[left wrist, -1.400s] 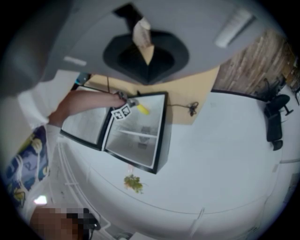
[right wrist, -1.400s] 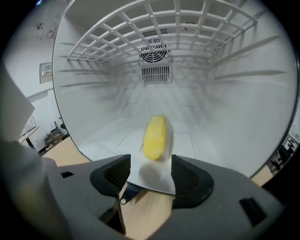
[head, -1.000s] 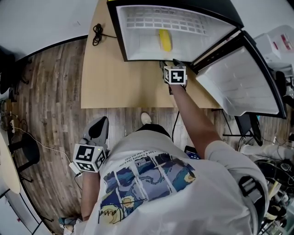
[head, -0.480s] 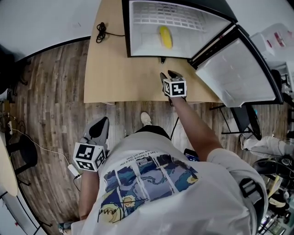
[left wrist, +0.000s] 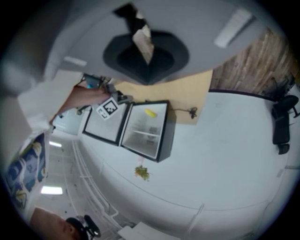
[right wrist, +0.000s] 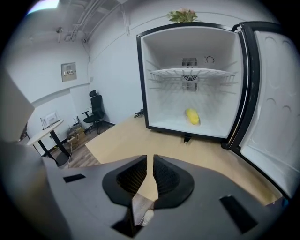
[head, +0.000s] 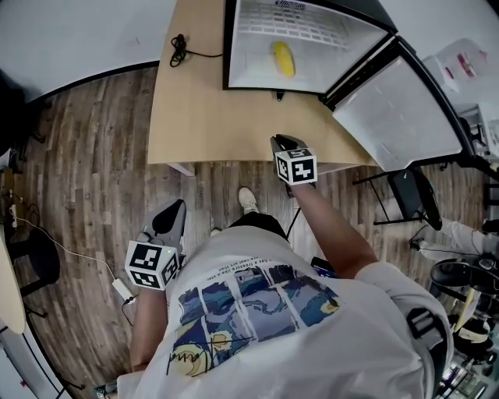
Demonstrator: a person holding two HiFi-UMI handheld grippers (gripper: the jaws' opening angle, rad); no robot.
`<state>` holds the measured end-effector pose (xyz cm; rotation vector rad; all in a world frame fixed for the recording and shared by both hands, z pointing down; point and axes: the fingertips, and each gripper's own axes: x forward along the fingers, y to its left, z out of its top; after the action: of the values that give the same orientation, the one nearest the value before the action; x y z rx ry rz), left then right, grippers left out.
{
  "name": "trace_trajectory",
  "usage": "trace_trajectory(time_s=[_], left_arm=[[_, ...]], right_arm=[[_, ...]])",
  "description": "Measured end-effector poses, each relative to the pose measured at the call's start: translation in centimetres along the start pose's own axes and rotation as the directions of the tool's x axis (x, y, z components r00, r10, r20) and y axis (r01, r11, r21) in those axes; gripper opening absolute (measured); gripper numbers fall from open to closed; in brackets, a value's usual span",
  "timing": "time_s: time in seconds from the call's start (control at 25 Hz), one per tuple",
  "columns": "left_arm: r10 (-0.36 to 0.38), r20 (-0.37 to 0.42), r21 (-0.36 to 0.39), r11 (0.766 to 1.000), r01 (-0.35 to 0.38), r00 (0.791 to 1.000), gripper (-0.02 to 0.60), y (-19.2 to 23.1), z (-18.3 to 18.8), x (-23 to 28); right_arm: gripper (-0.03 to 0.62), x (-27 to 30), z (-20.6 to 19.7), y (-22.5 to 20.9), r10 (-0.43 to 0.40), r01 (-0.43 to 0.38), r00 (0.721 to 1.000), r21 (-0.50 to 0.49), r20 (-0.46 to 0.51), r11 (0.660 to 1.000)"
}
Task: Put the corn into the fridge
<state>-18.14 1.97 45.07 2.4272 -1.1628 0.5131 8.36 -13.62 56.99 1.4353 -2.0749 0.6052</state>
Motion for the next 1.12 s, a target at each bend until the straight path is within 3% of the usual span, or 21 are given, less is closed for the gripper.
trace_trajectory(time_s=[0.68,1.12], left_arm=[[-0.061,0.019,0.012,0.998,0.061,0.998,0.009,-1.7,-4.2,-4.2],[-0.066,0.025,0.021,0.998,0.066,0.997,0.009,-2.8,-5.3,-5.5]], right_arm=[[0.021,-8.8,-4.5,9.6,0.072,-0.073,0.997,-0.097,-0.008,0.993],[0.015,-11.2,-4.8,11.2,0.087,-0.083,0.996,-0.142,0.022,0.986]])
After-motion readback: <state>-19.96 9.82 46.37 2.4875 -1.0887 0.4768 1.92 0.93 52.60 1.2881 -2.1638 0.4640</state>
